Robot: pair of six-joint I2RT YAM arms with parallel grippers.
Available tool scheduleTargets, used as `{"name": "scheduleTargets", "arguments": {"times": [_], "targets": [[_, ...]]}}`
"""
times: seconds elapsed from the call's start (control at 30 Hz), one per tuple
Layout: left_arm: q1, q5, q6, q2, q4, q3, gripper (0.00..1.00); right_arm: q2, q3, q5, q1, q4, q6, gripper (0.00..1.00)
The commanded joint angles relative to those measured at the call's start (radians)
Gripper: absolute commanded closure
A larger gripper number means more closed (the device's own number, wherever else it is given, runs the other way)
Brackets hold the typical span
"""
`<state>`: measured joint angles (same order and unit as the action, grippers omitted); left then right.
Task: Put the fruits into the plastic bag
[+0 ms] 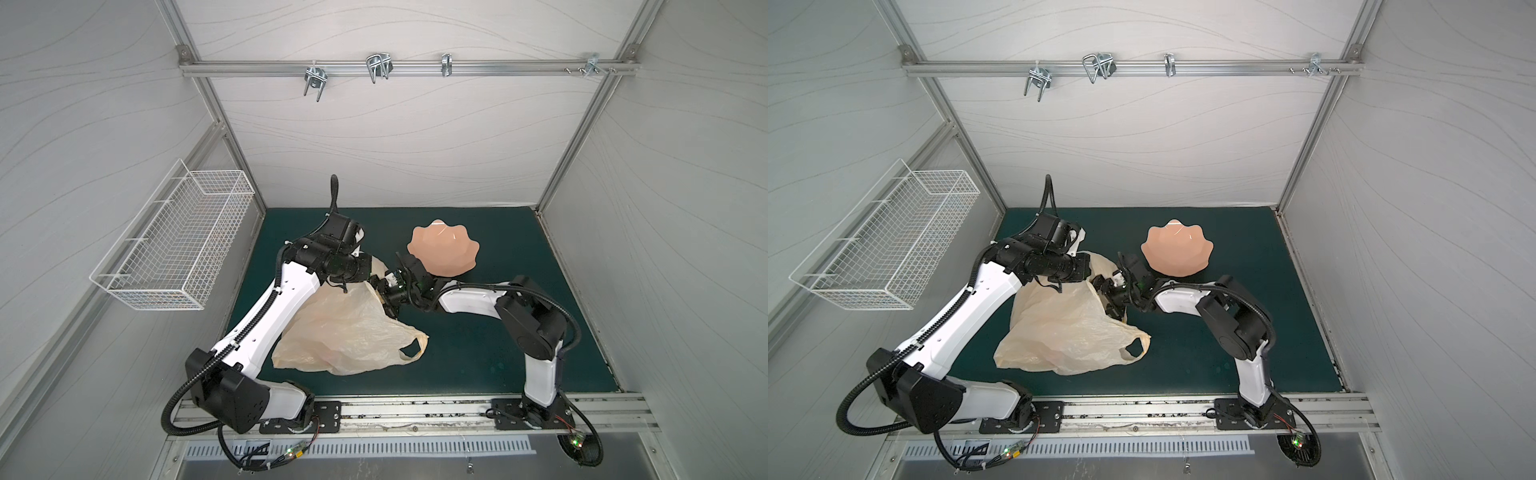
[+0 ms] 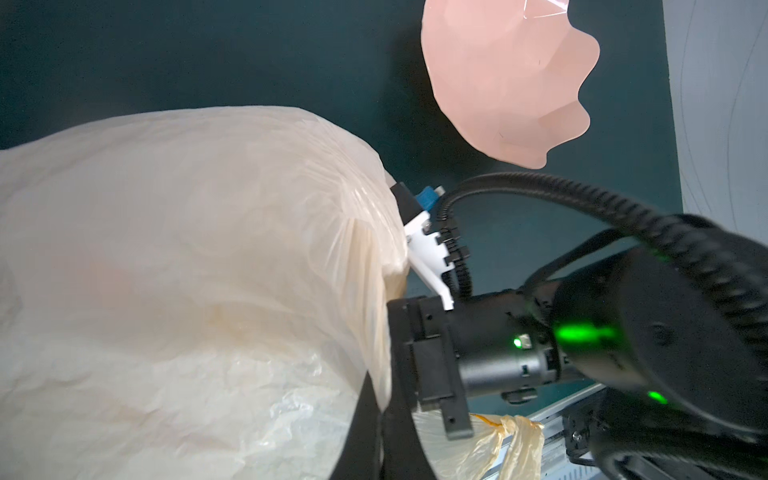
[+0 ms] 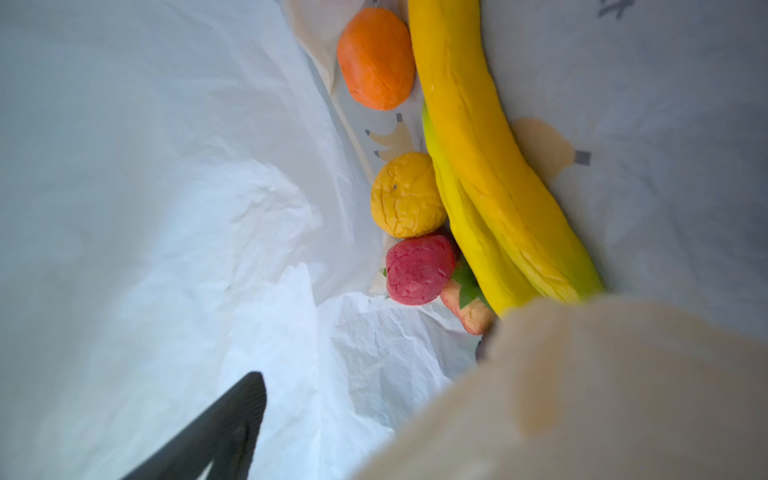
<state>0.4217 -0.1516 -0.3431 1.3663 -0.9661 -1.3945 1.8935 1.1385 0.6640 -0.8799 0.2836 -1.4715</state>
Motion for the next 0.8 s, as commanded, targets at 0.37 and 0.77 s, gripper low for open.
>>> {"name": "scheduleTargets", "arguments": {"times": [0.37,0.77], "targets": [[0.003,0.003,0.032,-0.003,0.018,-0.023,1.0,-0.268,-0.034,-0.171,0.12,-0.431,0.359,0.01],[0.003,-0.016,0.046,-0.001,0.01,-0.031,1.0,-0.274,0.162,-0.382,0.088,-0.739,1.074,0.01]]}}
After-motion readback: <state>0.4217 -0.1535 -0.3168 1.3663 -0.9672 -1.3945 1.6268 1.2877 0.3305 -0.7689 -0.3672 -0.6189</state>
